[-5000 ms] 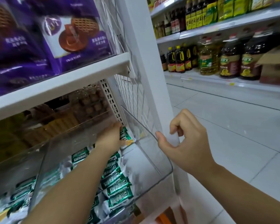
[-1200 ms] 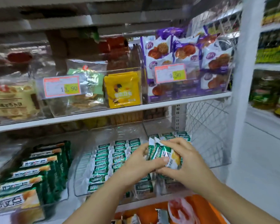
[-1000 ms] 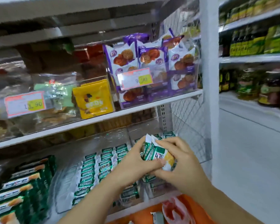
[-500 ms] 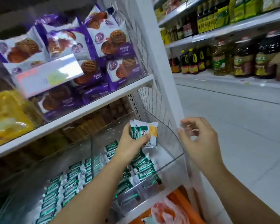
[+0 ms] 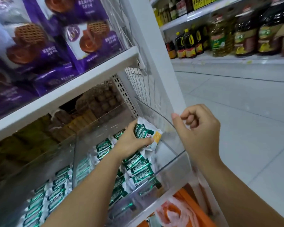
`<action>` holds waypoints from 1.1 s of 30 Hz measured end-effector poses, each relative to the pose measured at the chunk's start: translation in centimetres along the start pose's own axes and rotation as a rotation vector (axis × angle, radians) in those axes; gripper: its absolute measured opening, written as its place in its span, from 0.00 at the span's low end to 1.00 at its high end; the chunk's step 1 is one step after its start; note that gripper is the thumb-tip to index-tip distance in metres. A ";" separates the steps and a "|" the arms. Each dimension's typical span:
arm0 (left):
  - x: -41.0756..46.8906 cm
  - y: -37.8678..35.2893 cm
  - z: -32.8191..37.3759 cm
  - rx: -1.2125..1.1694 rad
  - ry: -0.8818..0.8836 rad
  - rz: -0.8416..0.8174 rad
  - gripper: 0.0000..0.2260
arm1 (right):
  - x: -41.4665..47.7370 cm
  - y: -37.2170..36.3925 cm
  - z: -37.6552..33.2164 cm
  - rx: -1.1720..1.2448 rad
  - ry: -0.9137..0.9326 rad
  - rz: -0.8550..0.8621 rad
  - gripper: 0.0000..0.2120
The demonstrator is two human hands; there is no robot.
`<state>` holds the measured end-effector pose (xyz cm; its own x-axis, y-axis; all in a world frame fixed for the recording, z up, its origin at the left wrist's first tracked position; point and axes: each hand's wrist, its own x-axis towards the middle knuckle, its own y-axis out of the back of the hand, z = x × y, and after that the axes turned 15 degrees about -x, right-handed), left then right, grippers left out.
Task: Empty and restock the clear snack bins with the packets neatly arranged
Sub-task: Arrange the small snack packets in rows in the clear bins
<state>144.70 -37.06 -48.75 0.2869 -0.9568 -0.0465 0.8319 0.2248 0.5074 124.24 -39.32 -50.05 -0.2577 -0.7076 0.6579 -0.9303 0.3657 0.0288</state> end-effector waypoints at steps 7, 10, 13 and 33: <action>2.1 -1.2 1.8 0.825 -0.035 -0.145 0.43 | -0.1 -0.2 0.0 -0.008 -0.013 0.006 0.10; 2.6 -1.2 1.4 0.790 0.017 -0.091 0.42 | -0.1 -0.1 0.0 -0.003 -0.015 0.002 0.10; 2.8 -1.0 1.2 0.760 0.093 -0.063 0.42 | 0.0 -0.1 0.0 -0.007 -0.007 -0.001 0.10; -1.9 -0.1 3.5 0.513 -0.086 -0.018 0.30 | -0.9 0.6 -1.1 -0.043 -0.075 -0.069 0.11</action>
<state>142.42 -35.93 -45.70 0.2169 -0.9762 0.0011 0.4898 0.1098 0.8649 124.19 -37.82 -49.76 -0.2137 -0.7746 0.5953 -0.9347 0.3393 0.1058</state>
